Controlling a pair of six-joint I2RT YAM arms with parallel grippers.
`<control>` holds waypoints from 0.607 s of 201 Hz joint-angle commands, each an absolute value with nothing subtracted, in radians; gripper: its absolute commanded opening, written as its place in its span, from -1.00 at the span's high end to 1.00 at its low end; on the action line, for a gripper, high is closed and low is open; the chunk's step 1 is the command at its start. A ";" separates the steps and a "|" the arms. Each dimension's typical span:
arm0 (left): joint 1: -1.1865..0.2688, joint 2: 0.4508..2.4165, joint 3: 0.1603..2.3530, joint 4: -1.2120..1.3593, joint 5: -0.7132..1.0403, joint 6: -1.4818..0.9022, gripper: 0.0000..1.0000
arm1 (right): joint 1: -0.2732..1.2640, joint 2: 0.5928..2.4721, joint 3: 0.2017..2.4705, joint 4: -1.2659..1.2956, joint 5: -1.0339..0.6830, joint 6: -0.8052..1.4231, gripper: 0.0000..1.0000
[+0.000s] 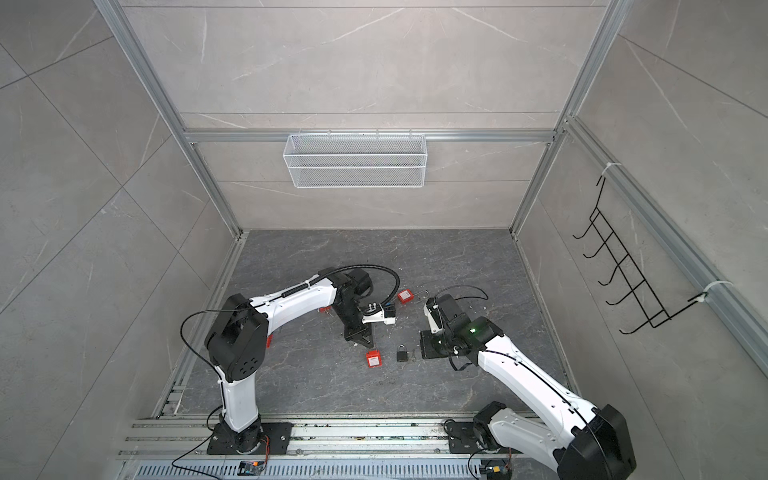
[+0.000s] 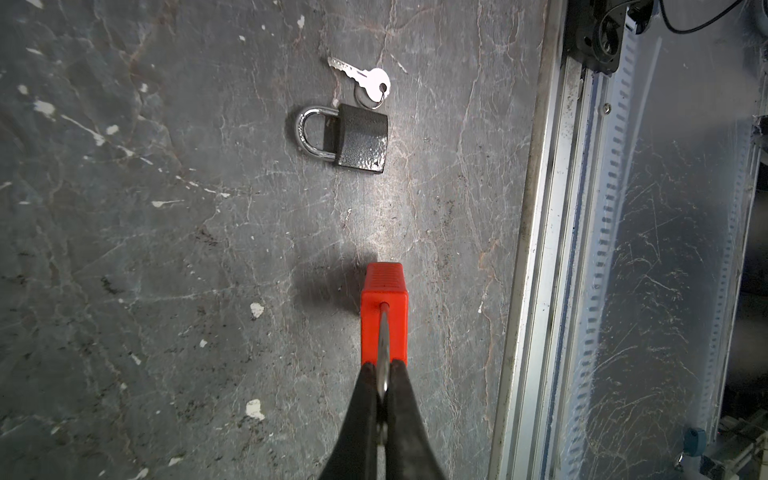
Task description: Lock with the key
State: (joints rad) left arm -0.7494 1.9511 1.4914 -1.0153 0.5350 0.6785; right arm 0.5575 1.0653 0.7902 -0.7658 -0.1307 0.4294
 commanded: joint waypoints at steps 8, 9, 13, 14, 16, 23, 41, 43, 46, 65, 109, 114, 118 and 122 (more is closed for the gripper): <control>-0.758 1.992 1.555 -1.131 0.525 0.732 1.00 | 0.560 1.043 0.740 -0.709 -0.199 0.494 1.00; -0.758 1.993 1.557 -1.132 0.525 0.733 1.00 | 0.560 1.044 0.738 -0.706 -0.201 0.496 1.00; -0.758 1.999 1.562 -1.136 0.521 0.733 1.00 | 0.560 1.047 0.733 -0.701 -0.209 0.500 1.00; -0.759 2.000 1.563 -1.137 0.521 0.735 1.00 | 0.560 1.047 0.731 -0.699 -0.211 0.503 1.00; -0.758 2.003 1.565 -1.140 0.519 0.737 1.00 | 0.561 1.048 0.729 -0.696 -0.215 0.505 1.00; -0.758 2.012 1.574 -1.148 0.515 0.741 1.00 | 0.561 1.054 0.723 -0.688 -0.222 0.514 1.00; -0.758 2.035 1.590 -1.147 0.508 0.736 1.00 | 0.563 1.065 0.717 -0.684 -0.225 0.526 1.00; -0.758 2.037 1.594 -1.147 0.507 0.735 1.00 | 0.563 1.066 0.717 -0.684 -0.225 0.526 1.00; -0.759 2.040 1.596 -1.147 0.503 0.732 1.00 | 0.564 1.066 0.718 -0.684 -0.224 0.526 1.00; -0.758 2.054 1.603 -1.134 0.476 0.719 1.00 | 0.565 1.066 0.711 -0.674 -0.226 0.530 1.00; -0.754 2.067 1.598 -1.065 0.430 0.694 0.77 | 0.572 1.092 0.703 -0.654 -0.257 0.569 1.00; -0.752 2.069 1.599 -1.056 0.428 0.690 0.73 | 0.573 1.091 0.700 -0.651 -0.256 0.577 1.00; -0.751 2.071 1.601 -1.050 0.428 0.688 0.69 | 0.575 1.090 0.697 -0.650 -0.258 0.583 1.00; -0.750 2.072 1.603 -1.046 0.423 0.684 0.65 | 0.575 1.089 0.695 -0.646 -0.260 0.590 1.00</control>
State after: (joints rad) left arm -0.7528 2.0468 1.5837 -1.0813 0.4713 0.6979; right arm 0.5648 1.0847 0.7223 -0.6682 -0.2379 0.5400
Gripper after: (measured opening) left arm 0.127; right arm 0.047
